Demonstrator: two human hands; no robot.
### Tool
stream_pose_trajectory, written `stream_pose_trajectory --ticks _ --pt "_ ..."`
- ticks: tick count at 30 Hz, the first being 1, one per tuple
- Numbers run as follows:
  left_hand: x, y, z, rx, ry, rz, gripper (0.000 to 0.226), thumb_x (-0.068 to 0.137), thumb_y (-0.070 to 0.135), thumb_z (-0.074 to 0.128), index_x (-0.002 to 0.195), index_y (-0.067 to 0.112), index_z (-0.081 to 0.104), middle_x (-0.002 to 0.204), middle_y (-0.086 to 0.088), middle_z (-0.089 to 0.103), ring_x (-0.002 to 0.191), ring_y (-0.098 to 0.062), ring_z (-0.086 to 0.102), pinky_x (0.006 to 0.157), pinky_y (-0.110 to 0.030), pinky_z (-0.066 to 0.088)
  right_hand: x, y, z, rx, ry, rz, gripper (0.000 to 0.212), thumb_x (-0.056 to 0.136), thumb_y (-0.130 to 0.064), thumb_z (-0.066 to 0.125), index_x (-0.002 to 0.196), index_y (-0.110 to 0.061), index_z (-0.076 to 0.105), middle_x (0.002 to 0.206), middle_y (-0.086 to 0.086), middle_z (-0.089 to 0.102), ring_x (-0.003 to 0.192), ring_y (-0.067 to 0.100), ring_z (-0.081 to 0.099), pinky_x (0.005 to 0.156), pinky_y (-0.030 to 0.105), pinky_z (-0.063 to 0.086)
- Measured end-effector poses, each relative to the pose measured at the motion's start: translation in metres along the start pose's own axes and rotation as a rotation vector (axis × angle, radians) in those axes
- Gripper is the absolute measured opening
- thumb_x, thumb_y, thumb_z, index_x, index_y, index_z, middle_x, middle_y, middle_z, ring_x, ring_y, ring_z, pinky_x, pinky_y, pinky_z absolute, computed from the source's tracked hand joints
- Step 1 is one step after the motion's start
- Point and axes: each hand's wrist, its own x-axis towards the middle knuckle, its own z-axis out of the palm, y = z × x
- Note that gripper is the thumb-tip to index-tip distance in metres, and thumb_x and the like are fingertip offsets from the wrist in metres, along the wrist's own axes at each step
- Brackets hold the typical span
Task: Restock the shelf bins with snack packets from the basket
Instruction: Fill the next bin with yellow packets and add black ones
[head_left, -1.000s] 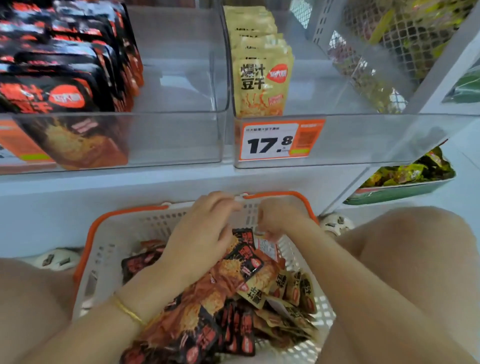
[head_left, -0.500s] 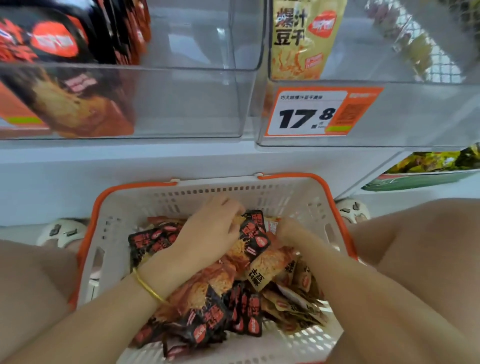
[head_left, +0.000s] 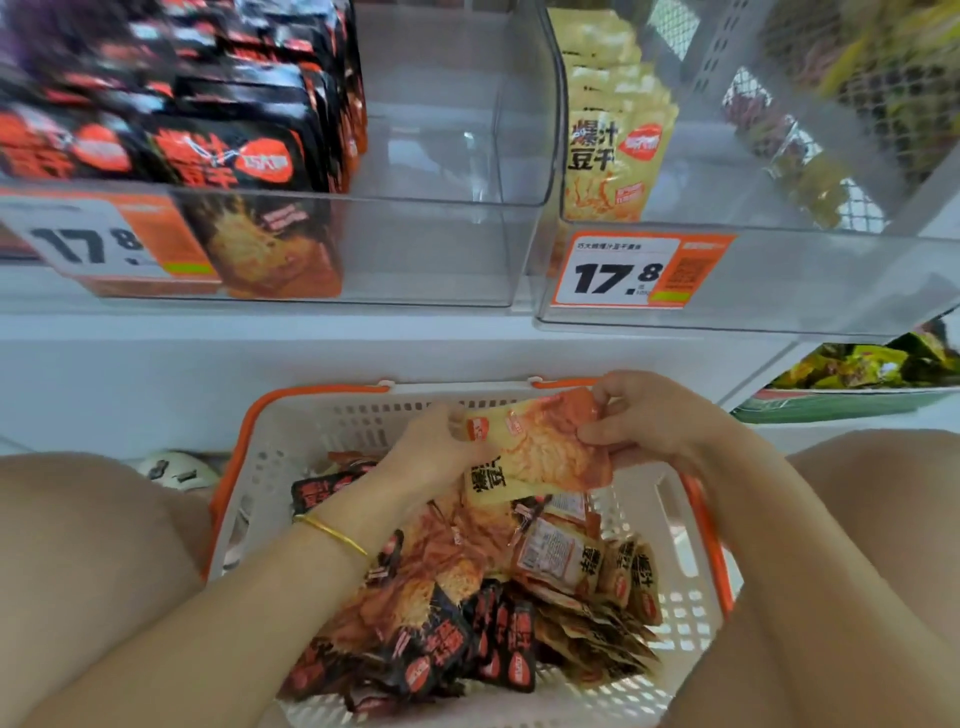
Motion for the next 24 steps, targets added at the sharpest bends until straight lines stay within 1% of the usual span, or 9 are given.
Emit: stream_pose_trajectory --ticks 2,6,10,13,15,18,21,23,24 --pt "-0.008 0.009 -0.005 0.012 0.023 0.088 0.02 0.082 0.011 0.072 0.096 0.018 0.058 0.099 -0.005 0.066 0.094 -0.02 0.065 0.088 -0.043 0.053 -0.001 0.002 -0.001 -0.12 0.014 -0.035 0.018 0.08 0.006 0.066 0.088 -0.007 0.057 0.075 0.009 0.066 0.065 0.02 0.066 0.071 0.036 0.058" --pt "-0.022 0.039 -0.017 0.334 0.031 0.333 0.035 0.079 0.014 0.074 0.107 0.021 0.055 0.103 0.002 0.064 0.094 -0.014 0.062 0.086 -0.041 0.051 -0.009 -0.007 -0.005 -0.375 0.003 -0.232 0.046 0.078 -0.016 0.076 0.12 -0.014 0.059 0.111 0.001 0.064 0.104 0.018 0.06 0.091 0.03 0.049" --pt "-0.042 0.085 -0.021 0.359 0.013 0.512 0.034 0.077 0.016 0.075 0.101 0.033 0.057 0.096 0.003 0.067 0.09 -0.013 0.065 0.085 -0.042 0.052 -0.03 -0.029 -0.006 -0.122 -0.221 -0.386 0.021 0.081 -0.007 0.072 0.101 -0.003 0.067 0.093 0.008 0.07 0.084 0.022 0.066 0.083 0.038 0.052" --pt "-0.054 0.123 -0.027 0.239 0.141 0.685 0.029 0.08 0.02 0.073 0.097 0.036 0.056 0.092 0.005 0.067 0.085 -0.007 0.064 0.08 -0.027 0.052 -0.05 -0.055 -0.027 0.098 -0.247 -0.514 0.022 0.075 -0.005 0.069 0.096 -0.001 0.067 0.089 0.013 0.067 0.081 0.026 0.061 0.072 0.038 0.05" --pt "-0.058 0.147 -0.031 0.067 0.226 0.783 0.023 0.084 0.019 0.068 0.099 0.032 0.055 0.096 0.007 0.065 0.082 -0.002 0.061 0.071 -0.018 0.049 -0.062 -0.077 -0.049 0.306 -0.174 -0.564 0.027 0.071 -0.003 0.072 0.097 -0.001 0.066 0.086 0.011 0.07 0.074 0.023 0.065 0.065 0.033 0.054" --pt "-0.052 0.167 -0.035 0.25 0.431 0.919 0.028 0.086 0.024 0.064 0.111 0.026 0.052 0.104 0.015 0.052 0.094 0.005 0.053 0.085 -0.013 0.043 -0.066 -0.11 -0.083 0.499 0.133 -0.682 0.018 0.074 -0.007 0.067 0.092 -0.005 0.062 0.079 0.007 0.067 0.065 0.017 0.063 0.06 0.031 0.055" --pt "-0.034 0.172 -0.034 0.498 0.511 0.932 0.052 0.083 0.024 0.068 0.129 0.011 0.048 0.123 0.004 0.042 0.122 -0.014 0.04 0.104 -0.036 0.038 -0.048 -0.129 -0.102 0.38 0.38 -0.649 0.017 0.08 0.003 0.066 0.093 -0.008 0.062 0.097 0.018 0.066 0.082 0.029 0.065 0.073 0.047 0.058" --pt "-0.026 0.172 -0.03 0.569 0.496 0.9 0.065 0.082 0.026 0.071 0.136 0.01 0.041 0.14 -0.005 0.038 0.133 -0.019 0.03 0.112 -0.034 0.027 -0.035 -0.132 -0.104 0.242 0.407 -0.593 0.019 0.077 0.006 0.069 0.089 -0.007 0.064 0.098 0.021 0.068 0.084 0.032 0.067 0.078 0.051 0.057" --pt "-0.023 0.17 -0.027 0.59 0.488 0.891 0.07 0.081 0.027 0.072 0.139 0.01 0.037 0.146 -0.007 0.033 0.136 -0.019 0.026 0.113 -0.026 0.02 -0.03 -0.13 -0.103 0.19 0.393 -0.576 0.021 0.075 0.007 0.071 0.091 -0.005 0.066 0.095 0.018 0.069 0.08 0.028 0.067 0.077 0.045 0.058"
